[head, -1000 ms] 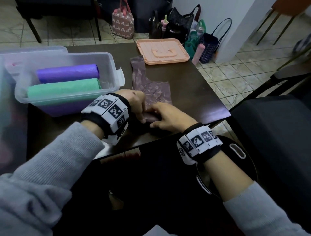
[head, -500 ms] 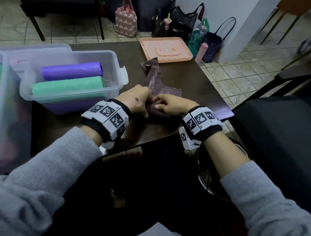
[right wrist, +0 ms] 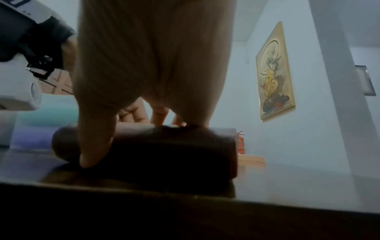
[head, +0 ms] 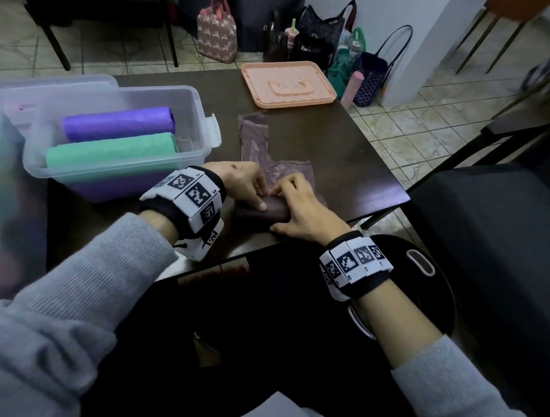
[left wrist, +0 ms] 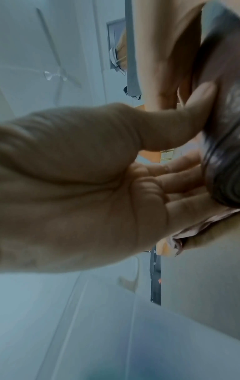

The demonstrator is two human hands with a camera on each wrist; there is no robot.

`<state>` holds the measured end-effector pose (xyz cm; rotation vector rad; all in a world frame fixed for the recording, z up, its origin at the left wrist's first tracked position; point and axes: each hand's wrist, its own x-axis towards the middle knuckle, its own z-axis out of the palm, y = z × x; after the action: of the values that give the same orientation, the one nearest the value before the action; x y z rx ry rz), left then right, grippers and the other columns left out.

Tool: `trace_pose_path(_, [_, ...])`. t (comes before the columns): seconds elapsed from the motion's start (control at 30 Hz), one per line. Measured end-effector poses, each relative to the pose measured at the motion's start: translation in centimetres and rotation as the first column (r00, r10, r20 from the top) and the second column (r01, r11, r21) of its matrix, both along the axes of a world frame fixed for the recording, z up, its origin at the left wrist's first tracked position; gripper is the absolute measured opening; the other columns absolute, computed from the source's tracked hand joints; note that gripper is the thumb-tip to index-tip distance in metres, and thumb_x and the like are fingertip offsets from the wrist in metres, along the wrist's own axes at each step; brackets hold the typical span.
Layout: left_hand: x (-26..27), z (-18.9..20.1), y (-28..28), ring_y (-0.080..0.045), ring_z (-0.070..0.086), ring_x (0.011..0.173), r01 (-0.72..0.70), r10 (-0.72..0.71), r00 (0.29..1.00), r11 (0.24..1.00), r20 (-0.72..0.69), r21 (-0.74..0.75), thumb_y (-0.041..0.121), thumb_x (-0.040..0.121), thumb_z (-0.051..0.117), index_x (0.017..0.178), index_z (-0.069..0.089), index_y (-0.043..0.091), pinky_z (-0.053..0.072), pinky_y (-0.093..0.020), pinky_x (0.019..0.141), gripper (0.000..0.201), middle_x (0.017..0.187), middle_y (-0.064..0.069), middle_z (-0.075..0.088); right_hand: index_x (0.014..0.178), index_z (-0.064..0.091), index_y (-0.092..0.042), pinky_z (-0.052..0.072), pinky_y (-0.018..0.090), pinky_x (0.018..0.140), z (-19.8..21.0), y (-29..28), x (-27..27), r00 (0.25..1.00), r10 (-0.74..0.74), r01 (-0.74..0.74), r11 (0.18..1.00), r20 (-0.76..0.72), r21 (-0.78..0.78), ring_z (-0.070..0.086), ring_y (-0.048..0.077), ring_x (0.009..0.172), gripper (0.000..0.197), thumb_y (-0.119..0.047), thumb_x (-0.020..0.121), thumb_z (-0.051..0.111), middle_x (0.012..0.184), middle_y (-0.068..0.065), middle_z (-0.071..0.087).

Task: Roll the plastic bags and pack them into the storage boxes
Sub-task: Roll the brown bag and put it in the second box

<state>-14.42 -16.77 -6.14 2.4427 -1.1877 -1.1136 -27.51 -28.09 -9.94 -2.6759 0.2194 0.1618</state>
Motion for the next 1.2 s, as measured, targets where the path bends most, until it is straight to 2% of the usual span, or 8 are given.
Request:
trace_pose_path(0.2, [-0.4,0.5,0.4,-0.011,0.054,0.087,-0.029,0.059,0.981,0.986,0.183,-0.163,0.027,0.075,0.077,0.110,0.068,0.020,0.041,-0.023,0.076,0.036,0.096,0.002,0.062,0.134,0.048,-0.016,0.033,0.027,0.100,1.2,-1.1,1.1,0.995,0.035,-0.033,0.999,-0.088,0.027,0.045,0.022,0.121,0.062,-0.036,0.081,0.070,0.125,0.008,0.048])
trace_pose_path(0.33, [-0.6,0.4,0.6,-0.014,0.057,0.092,-0.003,0.033,0.975,0.991,0.218,-0.137,0.025,0.071,0.080,0.112,0.065,0.017,0.047,-0.026,0.082,0.044,0.106,-0.001,0.065,0.122,0.055,-0.021,0.035,0.021,0.084,2.8,-2.1,2.1,0.985,0.024,-0.010,0.997,-0.168,0.082,0.053,0.013,0.106,0.046,-0.040,0.082,0.068,0.117,-0.002,0.058])
trace_pose_path(0.47, [-0.1,0.8,0.4,-0.020,0.059,0.103,0.013,-0.006,0.985,0.999,0.171,-0.039,0.023,0.085,0.065,0.116,0.063,0.023,0.048,-0.038,0.095,0.031,0.113,-0.003,0.065,0.112,0.064,-0.026,0.044,0.031,0.091,3.9,-3.2,3.6,0.946,0.053,-0.019,0.994,-0.321,0.109,0.058,0.013,0.098,0.037,-0.051,0.086,0.059,0.106,-0.005,0.063])
trace_pose_path(0.63, [-0.1,0.8,0.2,-0.021,0.057,0.111,-0.054,0.080,0.981,0.988,0.175,-0.147,0.018,0.089,0.060,0.125,0.060,0.018,0.043,-0.029,0.096,0.035,0.122,-0.005,0.062,0.112,0.065,-0.018,0.044,0.036,0.088,3.8,-3.6,4.6,0.923,0.032,-0.008,0.998,-0.383,0.064,0.060,0.022,0.097,0.044,-0.052,0.092,0.046,0.105,0.007,0.065])
trace_pose_path(0.77, [-0.6,-0.1,0.1,-0.026,0.063,0.100,-0.102,0.210,0.936,0.930,0.283,-0.352,0.008,0.084,0.064,0.104,0.070,0.016,0.049,-0.033,0.089,0.023,0.106,-0.010,0.068,0.112,0.059,-0.014,0.039,0.037,0.091,2.6,-3.6,5.1,0.954,-0.051,0.059,0.998,-0.297,0.016,0.052,0.027,0.110,0.042,-0.049,0.094,0.044,0.115,0.009,0.060])
trace_pose_path(1.0, [-0.9,-1.3,0.4,-0.028,0.056,0.108,0.011,0.061,0.946,0.976,0.318,-0.220,0.021,0.063,0.085,0.123,0.061,0.015,0.044,-0.031,0.088,0.064,0.115,-0.011,0.063,0.106,0.059,-0.010,0.036,0.037,0.095,0.2,-3.4,5.4,0.980,-0.177,0.176,0.984,-0.088,-0.021,0.046,0.032,0.113,0.032,-0.038,0.095,0.048,0.115,0.014,0.055])
trace_pose_path(1.13, [-0.4,-1.1,0.0,-0.028,0.057,0.105,0.016,0.034,0.956,0.986,0.293,-0.166,0.020,0.067,0.082,0.121,0.061,0.012,0.044,-0.029,0.082,0.058,0.110,-0.011,0.063,0.104,0.055,-0.007,0.039,0.040,0.092,0.7,-2.0,4.3,0.987,-0.099,0.108,0.992,0.125,-0.063,0.045,0.030,0.107,0.023,-0.026,0.095,0.048,0.107,0.012,0.053])
trace_pose_path(1.2, [0.0,-0.7,-0.1,-0.026,0.058,0.093,0.004,0.032,0.966,0.991,0.258,-0.136,0.019,0.070,0.080,0.111,0.063,0.013,0.039,-0.027,0.072,0.045,0.096,-0.008,0.061,0.102,0.053,-0.009,0.038,0.034,0.087,1.2,-1.3,3.5,0.996,-0.024,0.026,1.000,0.091,-0.015,0.043,0.023,0.102,0.031,-0.034,0.087,0.061,0.101,0.005,0.046])
